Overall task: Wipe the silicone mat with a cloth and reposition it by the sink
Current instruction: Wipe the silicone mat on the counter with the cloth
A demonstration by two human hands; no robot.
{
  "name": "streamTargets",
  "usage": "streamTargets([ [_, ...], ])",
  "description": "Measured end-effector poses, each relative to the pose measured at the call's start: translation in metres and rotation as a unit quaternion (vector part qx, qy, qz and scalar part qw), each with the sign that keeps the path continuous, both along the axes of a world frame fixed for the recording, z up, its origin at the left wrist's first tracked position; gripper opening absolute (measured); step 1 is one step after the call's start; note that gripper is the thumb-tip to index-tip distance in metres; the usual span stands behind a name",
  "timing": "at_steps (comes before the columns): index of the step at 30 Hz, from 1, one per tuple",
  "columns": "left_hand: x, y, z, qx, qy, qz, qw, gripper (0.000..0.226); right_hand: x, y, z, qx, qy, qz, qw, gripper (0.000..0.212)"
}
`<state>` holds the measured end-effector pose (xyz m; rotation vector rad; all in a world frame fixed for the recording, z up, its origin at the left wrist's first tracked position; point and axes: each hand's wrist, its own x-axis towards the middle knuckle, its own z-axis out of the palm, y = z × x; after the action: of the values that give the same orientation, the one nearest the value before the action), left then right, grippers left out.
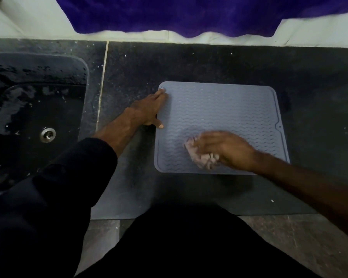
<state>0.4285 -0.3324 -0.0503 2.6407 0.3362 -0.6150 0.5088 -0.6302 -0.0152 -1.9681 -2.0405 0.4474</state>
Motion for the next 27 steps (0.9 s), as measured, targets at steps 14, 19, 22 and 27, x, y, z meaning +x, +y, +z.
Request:
streamTargets([
  [14,0.023,0.001,0.011,0.101,0.102,-0.005,0.990,0.146,0.091,0.183,0.000,-0.060,-0.060,-0.144,0.986,0.038],
  [19,0.024,-0.001,0.006,0.138,0.109,-0.015,0.984,0.147,0.095,0.189,-0.019,-0.059,-0.149,-0.122,0.980,0.030],
  [22,0.023,0.001,0.002,0.141,0.099,-0.011,0.985,0.146,0.116,0.167,-0.014,-0.068,-0.164,-0.141,0.974,0.026],
  [27,0.022,0.002,-0.002,0.143,0.097,-0.006,0.985,0.148,0.163,0.086,-0.001,-0.116,-0.119,-0.216,0.962,0.027],
])
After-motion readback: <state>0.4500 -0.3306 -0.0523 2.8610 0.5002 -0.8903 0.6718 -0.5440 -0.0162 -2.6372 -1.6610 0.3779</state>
